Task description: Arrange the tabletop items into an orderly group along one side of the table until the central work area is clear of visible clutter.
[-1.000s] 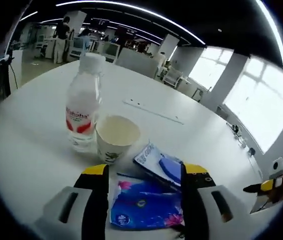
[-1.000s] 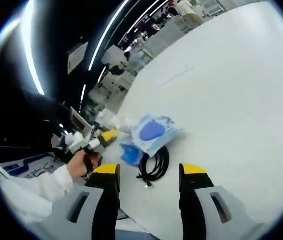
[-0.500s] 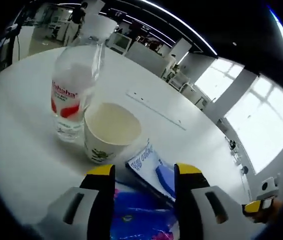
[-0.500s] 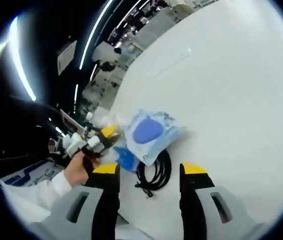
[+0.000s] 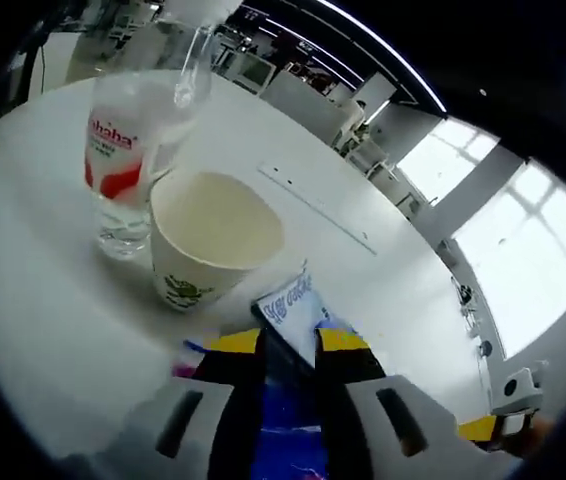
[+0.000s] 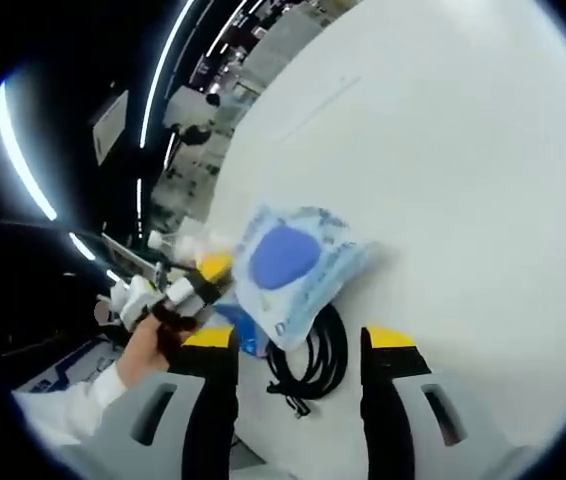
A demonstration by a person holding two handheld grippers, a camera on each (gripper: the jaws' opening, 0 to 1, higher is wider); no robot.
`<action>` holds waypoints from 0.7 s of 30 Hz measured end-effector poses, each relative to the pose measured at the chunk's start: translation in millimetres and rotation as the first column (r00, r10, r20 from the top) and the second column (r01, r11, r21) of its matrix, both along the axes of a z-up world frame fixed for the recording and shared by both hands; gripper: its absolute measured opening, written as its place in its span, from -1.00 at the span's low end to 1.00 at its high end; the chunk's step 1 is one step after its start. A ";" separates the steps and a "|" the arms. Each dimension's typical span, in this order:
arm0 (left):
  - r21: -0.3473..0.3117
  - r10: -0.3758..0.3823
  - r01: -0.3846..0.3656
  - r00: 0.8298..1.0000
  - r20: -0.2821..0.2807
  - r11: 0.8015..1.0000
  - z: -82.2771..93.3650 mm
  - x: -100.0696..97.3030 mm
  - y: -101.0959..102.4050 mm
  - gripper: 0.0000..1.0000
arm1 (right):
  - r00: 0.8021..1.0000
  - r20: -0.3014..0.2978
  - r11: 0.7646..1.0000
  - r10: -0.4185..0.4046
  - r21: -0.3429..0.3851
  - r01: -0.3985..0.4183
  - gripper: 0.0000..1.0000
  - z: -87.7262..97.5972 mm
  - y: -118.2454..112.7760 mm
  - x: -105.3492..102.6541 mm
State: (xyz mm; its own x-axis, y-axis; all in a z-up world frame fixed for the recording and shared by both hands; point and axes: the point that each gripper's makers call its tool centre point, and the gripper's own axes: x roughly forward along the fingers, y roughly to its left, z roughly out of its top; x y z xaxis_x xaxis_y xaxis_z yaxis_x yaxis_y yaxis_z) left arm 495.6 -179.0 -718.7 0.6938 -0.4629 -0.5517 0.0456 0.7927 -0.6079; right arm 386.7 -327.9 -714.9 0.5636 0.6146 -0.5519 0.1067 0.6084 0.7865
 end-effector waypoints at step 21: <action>-0.014 0.031 -0.031 0.999 -0.032 0.999 -6.6 -0.1 -2.6 -1.00 | 0.995 -0.037 0.996 -0.091 0.016 0.091 -1.00 -23.1 -12.9 12.2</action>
